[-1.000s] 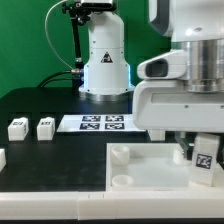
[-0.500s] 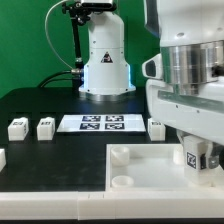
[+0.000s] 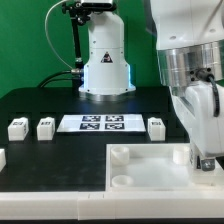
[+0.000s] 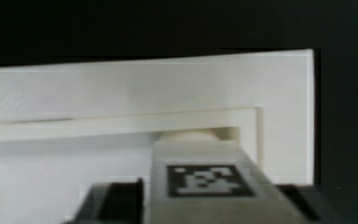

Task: Assemble one leg

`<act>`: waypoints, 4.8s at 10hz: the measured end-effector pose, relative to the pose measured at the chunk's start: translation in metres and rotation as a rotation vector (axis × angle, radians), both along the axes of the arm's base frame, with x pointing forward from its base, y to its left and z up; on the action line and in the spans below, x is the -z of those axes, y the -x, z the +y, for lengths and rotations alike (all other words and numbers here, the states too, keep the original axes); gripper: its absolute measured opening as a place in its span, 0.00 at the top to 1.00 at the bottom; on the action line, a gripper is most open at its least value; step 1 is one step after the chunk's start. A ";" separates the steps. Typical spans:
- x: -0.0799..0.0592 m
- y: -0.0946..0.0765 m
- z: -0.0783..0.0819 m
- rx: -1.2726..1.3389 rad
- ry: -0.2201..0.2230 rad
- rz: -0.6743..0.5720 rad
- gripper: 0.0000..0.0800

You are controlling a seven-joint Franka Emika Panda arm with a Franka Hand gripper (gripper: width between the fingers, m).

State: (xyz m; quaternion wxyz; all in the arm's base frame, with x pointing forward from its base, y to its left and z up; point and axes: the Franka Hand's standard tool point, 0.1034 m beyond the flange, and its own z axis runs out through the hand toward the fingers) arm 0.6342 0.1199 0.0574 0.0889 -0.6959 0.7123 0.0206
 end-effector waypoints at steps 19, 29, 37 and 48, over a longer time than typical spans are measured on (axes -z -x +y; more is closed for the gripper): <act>0.000 -0.004 -0.007 -0.718 0.133 -0.078 0.65; -0.005 -0.010 0.002 0.006 0.018 0.031 0.37; -0.006 -0.011 -0.007 -1.297 0.212 -0.110 0.19; -0.004 -0.006 -0.012 -0.052 0.068 0.049 0.64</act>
Offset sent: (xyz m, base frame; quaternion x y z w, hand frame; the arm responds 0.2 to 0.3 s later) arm -0.0239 0.0088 0.0076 -0.0338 0.0163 -0.4493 0.8926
